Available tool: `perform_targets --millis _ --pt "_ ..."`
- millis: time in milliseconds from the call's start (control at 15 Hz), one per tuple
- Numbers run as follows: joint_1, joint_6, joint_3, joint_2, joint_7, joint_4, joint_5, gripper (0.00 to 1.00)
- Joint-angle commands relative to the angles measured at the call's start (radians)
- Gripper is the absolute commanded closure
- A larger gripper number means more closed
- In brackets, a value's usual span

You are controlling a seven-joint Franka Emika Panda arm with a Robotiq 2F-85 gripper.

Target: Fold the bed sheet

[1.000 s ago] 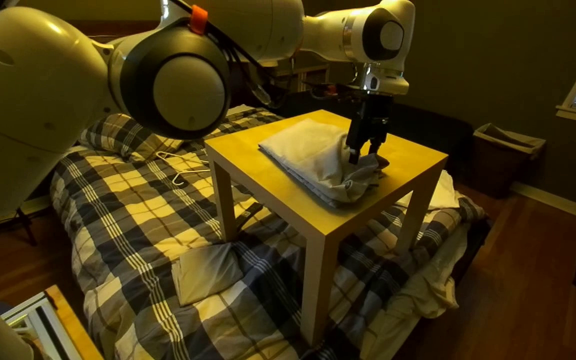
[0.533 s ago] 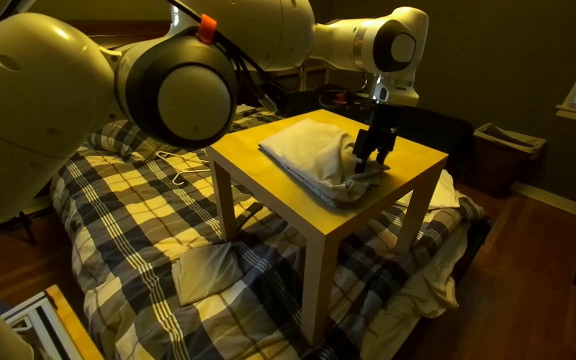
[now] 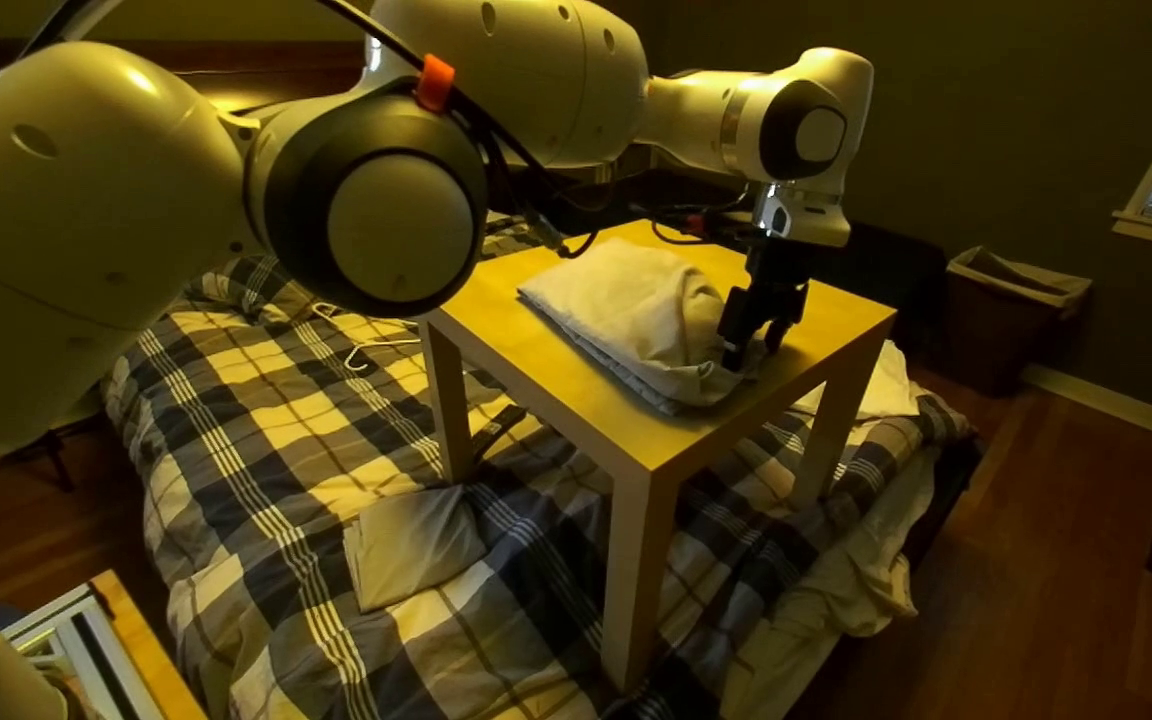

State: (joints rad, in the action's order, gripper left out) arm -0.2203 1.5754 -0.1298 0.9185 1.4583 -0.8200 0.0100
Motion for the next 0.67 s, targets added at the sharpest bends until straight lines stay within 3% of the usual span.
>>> perform_targets --millis 0,333,600 --pt "-0.014 0.053 0.01 0.007 0.01 -0.035 0.024 0.0" --pt "-0.013 0.023 0.051 -0.062 -0.033 -0.021 0.064 0.0" --pt "-0.005 -0.006 0.126 -0.153 -0.163 -0.025 0.106 0.0"
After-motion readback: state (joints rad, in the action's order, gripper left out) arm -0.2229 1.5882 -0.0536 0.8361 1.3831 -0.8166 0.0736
